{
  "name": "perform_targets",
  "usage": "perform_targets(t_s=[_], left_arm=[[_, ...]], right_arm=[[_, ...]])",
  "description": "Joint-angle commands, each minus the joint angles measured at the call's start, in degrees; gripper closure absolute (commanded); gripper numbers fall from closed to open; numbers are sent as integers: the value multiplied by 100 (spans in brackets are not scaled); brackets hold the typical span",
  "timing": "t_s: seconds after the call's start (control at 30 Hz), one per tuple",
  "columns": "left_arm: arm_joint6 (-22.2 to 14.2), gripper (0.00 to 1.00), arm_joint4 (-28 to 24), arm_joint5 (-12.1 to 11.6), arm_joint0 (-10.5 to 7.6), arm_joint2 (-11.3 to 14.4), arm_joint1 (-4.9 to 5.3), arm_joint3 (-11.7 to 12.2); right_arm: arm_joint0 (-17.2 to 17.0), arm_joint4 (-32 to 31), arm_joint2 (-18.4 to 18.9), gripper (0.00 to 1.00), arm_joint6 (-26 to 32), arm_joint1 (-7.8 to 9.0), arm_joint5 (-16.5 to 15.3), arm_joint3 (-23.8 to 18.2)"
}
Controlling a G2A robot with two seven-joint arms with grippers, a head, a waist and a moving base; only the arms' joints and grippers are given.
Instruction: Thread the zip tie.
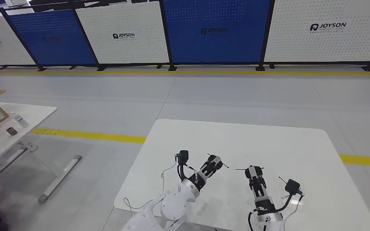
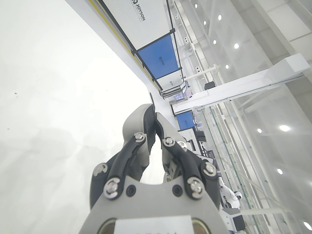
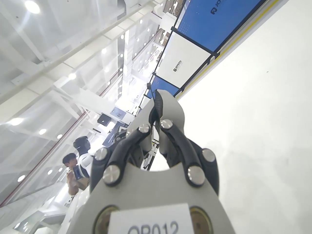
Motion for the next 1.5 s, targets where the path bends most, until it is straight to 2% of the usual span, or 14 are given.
perform_targets(t_s=[0.0,0.07,0.13,0.27,0.33,0.53,0.73,0.87,1.23,1.47], left_arm=[[0,100,0,0,0,0,0,0],[54,100,14,-21,2,-10,-5,-6],[385,100,402,8,6,4,-17,-5],[937,100,826,-13,63,105,-68,3],[793,100,830,-9,85,165,-81,27],[793,100,830,-9,85,165,-81,27],[793,100,830,-9,85,165,-81,27],[793,100,830,-9,85,165,-81,27],[793,100,830,-9,85,165,-81,27],[793,100,830,-9,85,165,-81,27]], right_arm=[[0,0,0,100,0,0,0,0],[0,0,0,100,0,0,0,0],[0,0,0,100,0,0,0,0],[0,0,0,100,0,0,0,0],[0,0,0,100,0,0,0,0],[4,7,12,100,27,-4,19,-1],[179,-6,-128,100,425,-115,458,32],[271,225,-155,100,546,-194,471,76],[239,262,-46,100,568,-223,484,70],[390,216,-117,100,580,-350,603,208]])
